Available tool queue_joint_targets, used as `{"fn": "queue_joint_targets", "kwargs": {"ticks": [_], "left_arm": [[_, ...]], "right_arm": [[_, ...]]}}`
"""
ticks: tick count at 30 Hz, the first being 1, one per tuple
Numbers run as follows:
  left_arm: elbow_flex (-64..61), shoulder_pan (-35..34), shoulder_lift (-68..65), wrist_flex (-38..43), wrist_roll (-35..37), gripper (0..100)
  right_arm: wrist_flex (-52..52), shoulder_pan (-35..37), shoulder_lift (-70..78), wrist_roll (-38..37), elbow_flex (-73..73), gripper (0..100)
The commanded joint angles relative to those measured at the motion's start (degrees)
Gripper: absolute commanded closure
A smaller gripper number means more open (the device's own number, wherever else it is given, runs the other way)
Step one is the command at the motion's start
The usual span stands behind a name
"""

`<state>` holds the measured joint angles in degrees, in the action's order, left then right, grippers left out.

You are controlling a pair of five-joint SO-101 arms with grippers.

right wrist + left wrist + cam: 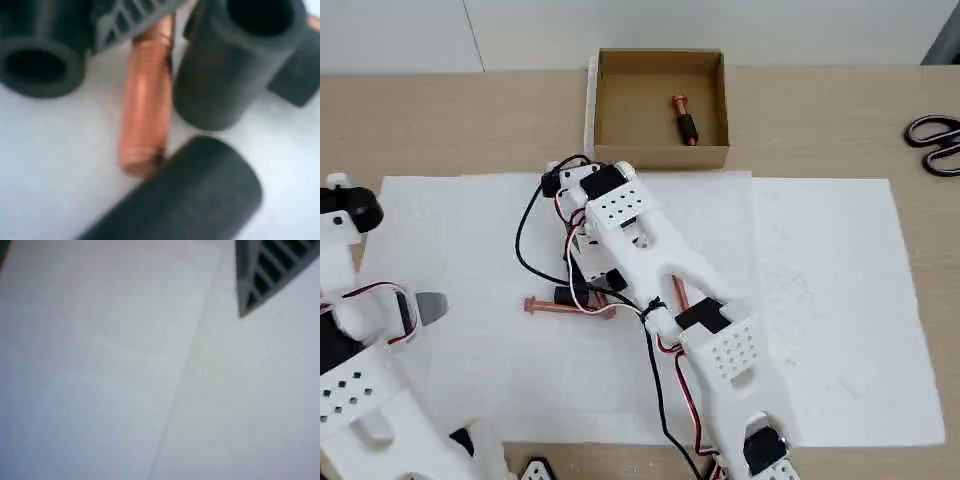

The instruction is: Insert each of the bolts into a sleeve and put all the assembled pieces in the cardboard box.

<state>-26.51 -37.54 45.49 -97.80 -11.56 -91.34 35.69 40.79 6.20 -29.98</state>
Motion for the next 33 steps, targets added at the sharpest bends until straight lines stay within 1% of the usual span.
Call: {"fn": "queue_joint_targets", "kwargs": {"ticks": [1, 15, 17, 20, 26, 27, 31, 33], "left_arm": [[0.13, -0.09, 0.53, 0.00, -0.35, 70], [0.57, 0.18, 0.53, 0.00, -0.35, 70], [0.57, 0.18, 0.53, 0.00, -0.35, 70], [0.92, 0.18, 0.53, 0.00, -0.35, 70], [3.82, 0.18, 0.53, -0.18, -0.35, 70], [4.35, 0.26, 0.53, -0.18, -0.35, 70], [6.64, 1.41, -0.18, -0.97, -0.18, 70], [7.08, 4.75, -0.18, -2.46, 0.00, 70]], "right_arm": [[0.13, -2.86, -0.22, -1.41, -0.18, 89.4], [-0.31, -2.95, -0.75, -1.67, -0.44, 89.5], [-0.92, -2.95, -1.71, -1.67, -1.58, 91.7], [-1.80, -3.12, -4.26, -1.67, -4.22, 99.8], [-4.79, -5.32, -11.91, -1.93, -5.63, 99.5], [-5.41, -5.76, -13.67, -3.08, -5.63, 99.5], [-6.46, -7.52, -21.93, -12.22, -5.63, 99.5], [-7.08, -8.57, -26.51, -12.48, -5.63, 99.5]]}}
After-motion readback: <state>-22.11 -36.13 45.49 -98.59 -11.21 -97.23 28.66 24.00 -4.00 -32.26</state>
